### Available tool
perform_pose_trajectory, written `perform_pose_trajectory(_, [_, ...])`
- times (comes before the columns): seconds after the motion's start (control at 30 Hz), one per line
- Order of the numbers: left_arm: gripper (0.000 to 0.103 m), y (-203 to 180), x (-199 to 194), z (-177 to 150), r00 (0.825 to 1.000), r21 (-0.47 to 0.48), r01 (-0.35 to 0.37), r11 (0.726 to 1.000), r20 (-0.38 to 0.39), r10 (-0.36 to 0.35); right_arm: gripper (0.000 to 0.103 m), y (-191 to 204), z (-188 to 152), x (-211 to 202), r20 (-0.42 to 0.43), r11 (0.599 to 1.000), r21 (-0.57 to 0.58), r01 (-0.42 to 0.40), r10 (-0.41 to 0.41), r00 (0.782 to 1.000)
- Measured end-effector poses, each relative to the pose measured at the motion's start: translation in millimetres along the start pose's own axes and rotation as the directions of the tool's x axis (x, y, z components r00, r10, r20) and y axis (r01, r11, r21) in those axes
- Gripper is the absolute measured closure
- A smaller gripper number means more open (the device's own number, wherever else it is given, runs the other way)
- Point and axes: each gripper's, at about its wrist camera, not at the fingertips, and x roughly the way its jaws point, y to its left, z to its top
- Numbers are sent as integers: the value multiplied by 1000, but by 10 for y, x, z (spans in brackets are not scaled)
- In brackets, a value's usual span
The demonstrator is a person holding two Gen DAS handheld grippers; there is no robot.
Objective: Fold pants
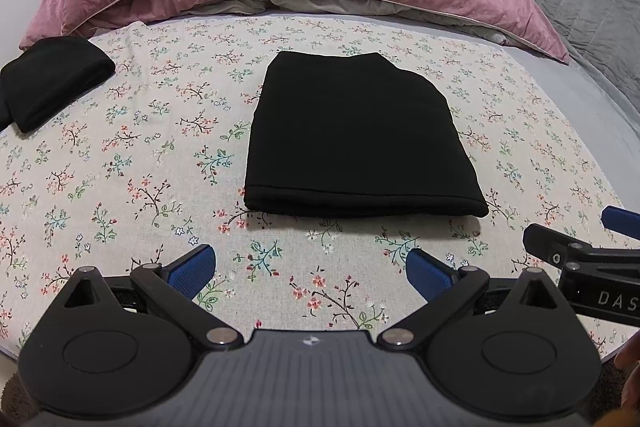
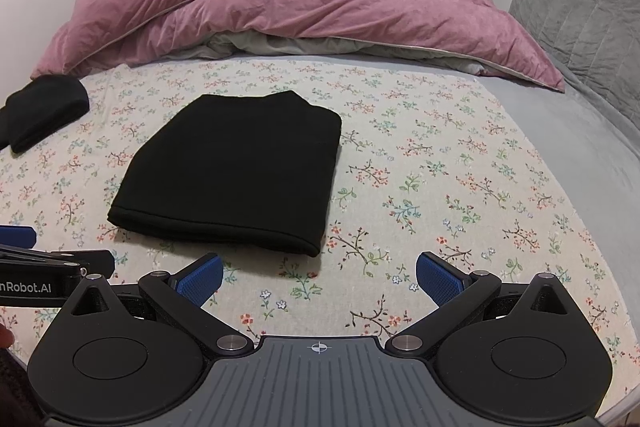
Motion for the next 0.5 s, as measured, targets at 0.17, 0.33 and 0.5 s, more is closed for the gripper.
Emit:
perform_pose_trajectory(0.17, [0, -3, 6, -6, 1000, 0, -1, 1000, -1, 1, 0, 0, -2, 0, -2, 1000, 0, 0, 0, 1000])
perform_pose_trajectory(0.33, [0, -1, 7, -5, 1000, 0, -1, 1000, -2, 1, 0, 10, -9, 10, -5, 1000, -1, 0, 0, 1000])
perform_pose_trajectory(0.5, [0, 13, 15, -21, 1000, -2, 1, 1000, -5, -1, 0, 17, -11, 19, -8, 1000, 0, 1, -1, 1000])
